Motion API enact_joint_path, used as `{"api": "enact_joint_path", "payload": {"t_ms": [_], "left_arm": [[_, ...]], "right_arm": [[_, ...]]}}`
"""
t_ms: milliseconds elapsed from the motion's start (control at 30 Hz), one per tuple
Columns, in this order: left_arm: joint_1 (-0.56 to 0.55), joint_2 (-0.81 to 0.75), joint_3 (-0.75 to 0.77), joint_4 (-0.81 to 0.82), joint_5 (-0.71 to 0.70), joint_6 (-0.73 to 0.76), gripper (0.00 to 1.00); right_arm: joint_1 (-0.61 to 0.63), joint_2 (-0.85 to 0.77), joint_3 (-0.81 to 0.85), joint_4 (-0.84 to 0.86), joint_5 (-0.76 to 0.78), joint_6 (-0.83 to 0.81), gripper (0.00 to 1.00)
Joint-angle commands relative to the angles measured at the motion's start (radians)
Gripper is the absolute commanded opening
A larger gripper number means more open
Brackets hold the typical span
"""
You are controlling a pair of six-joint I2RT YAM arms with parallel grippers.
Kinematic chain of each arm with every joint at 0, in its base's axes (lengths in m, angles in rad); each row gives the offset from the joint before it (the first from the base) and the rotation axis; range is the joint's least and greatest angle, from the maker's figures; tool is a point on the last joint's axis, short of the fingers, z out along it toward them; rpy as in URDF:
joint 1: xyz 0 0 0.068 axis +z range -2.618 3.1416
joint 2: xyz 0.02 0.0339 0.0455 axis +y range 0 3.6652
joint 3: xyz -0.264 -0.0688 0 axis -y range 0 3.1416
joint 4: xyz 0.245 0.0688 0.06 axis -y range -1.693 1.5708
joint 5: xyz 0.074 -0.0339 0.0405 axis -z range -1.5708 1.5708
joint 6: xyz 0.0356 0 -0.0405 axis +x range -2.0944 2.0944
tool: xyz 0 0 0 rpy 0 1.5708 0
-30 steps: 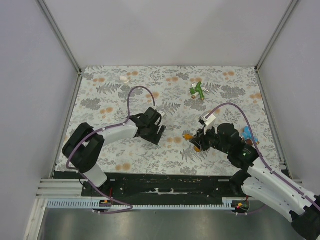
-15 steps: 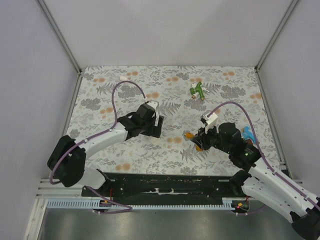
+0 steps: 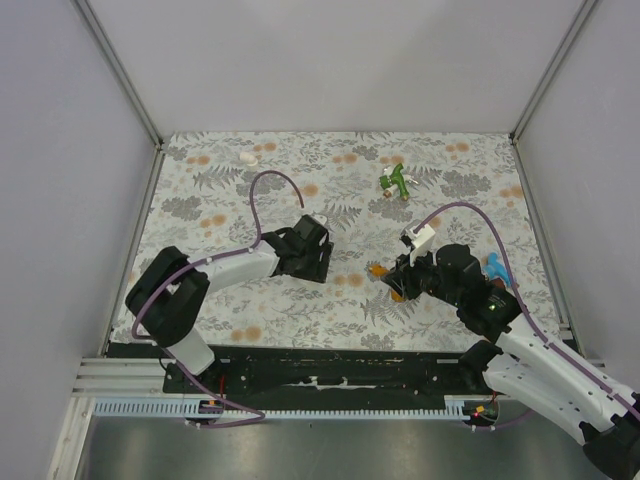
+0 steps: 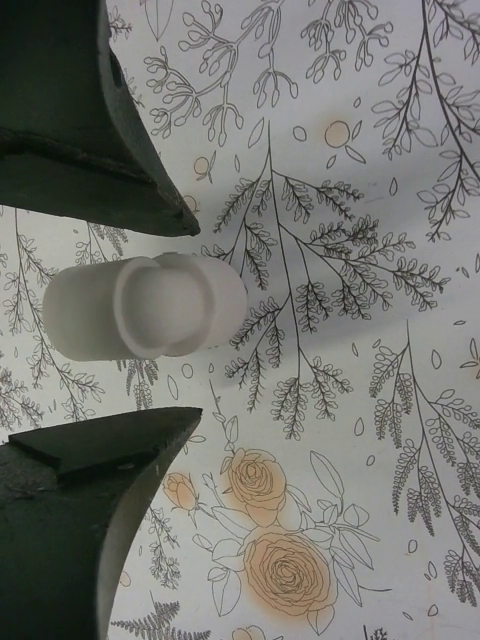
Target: Install the water faucets
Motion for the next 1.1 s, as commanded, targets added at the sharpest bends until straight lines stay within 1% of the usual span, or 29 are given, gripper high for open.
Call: {"api": "enact_joint_path", "payload": {"t_ms": [0,33,67,233,367,400,500,533,600,667,733,833,933,1000,1067], "left_arm": [[-0.022,0.043,0.053,-0.013,-0.043,-0.032,0.73],[-0.025,0.049,0.057,-0.019,-0.056,-0.029,0.69],[-0.028,0.054,0.058,-0.024,-0.066,-0.029,0.68],[-0.033,0.076,0.064,-0.027,-0.089,-0.029,0.66],[-0.033,0.095,0.070,-0.024,-0.080,-0.031,0.64],[-0.033,0.095,0.070,-0.021,-0.076,-0.031,0.61],[-0.033,0.095,0.070,-0.018,-0.068,-0.029,0.59],[-0.033,0.095,0.070,-0.016,-0.063,-0.031,0.55],[-0.033,0.091,0.069,-0.016,-0.059,-0.032,0.53],[-0.033,0.082,0.063,-0.014,-0.053,-0.034,0.40],[-0.033,0.066,0.058,-0.011,-0.050,-0.034,0.37],[-0.033,0.024,0.049,-0.004,-0.043,-0.032,0.22],[-0.030,-0.047,0.032,0.012,-0.030,-0.023,0.10],[-0.022,-0.114,0.024,0.022,-0.011,-0.011,0.04],[-0.010,-0.174,0.021,0.028,0.035,0.008,0.02]], "right_arm": [[0.000,-0.001,0.040,0.030,0.019,0.008,0.02],[0.000,-0.001,0.038,0.031,0.021,0.008,0.02],[0.000,0.001,0.037,0.031,0.021,0.008,0.02],[0.000,0.001,0.032,0.033,0.025,0.008,0.02],[0.000,-0.002,0.032,0.033,0.026,0.005,0.02],[0.000,-0.001,0.030,0.033,0.029,0.005,0.02],[0.000,-0.004,0.029,0.033,0.029,0.007,0.02],[0.000,-0.004,0.030,0.033,0.029,0.007,0.02],[0.000,-0.002,0.030,0.033,0.029,0.008,0.02],[0.000,-0.001,0.030,0.031,0.026,0.008,0.02],[0.000,0.001,0.032,0.034,0.022,0.008,0.01],[0.000,0.005,0.032,0.034,0.019,0.008,0.00],[0.000,0.018,0.032,0.048,0.003,0.010,0.00],[0.000,0.032,0.038,0.062,-0.028,0.005,0.00],[0.000,0.051,0.052,0.067,-0.057,-0.010,0.00]]}}
